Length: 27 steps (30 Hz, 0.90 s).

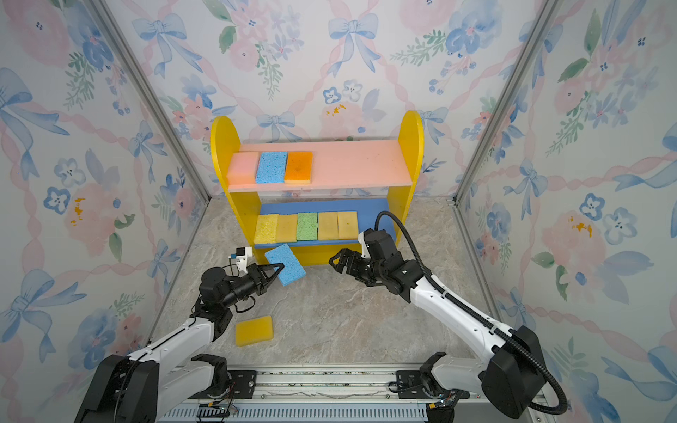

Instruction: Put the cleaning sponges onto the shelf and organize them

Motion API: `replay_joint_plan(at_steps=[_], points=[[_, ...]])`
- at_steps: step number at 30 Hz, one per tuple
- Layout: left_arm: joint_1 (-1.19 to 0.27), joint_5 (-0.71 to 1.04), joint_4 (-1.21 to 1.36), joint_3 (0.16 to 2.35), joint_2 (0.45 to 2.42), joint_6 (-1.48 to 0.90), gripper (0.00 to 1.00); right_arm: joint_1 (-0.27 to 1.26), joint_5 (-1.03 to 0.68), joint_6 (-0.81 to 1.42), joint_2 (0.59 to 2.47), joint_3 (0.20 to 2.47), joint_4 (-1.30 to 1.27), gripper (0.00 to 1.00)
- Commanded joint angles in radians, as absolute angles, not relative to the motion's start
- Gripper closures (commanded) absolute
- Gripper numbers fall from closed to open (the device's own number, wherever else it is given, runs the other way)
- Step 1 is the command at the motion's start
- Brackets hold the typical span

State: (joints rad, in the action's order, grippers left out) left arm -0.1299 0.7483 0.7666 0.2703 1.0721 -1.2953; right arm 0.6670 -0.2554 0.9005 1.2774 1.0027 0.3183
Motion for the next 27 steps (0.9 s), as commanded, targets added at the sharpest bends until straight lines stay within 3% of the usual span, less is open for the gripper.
replay_joint_plan(at_steps=[1,6,17,27], points=[[-0.055,0.86,0.816,0.272,1.056,-1.312,0.98,0.726,-0.231,0.913,1.341,1.066,0.273,0.03],[0.058,0.923,0.822,0.285,1.02,-1.353,0.99,0.807,-0.26,0.88,1.46,1.158,0.223,0.03],[0.066,0.928,0.83,0.297,0.964,-1.417,1.0,0.908,-0.401,0.808,1.62,1.323,0.146,0.0],[0.06,0.929,0.83,0.29,0.933,-1.441,0.99,0.911,-0.482,0.861,1.686,1.329,0.024,0.23]])
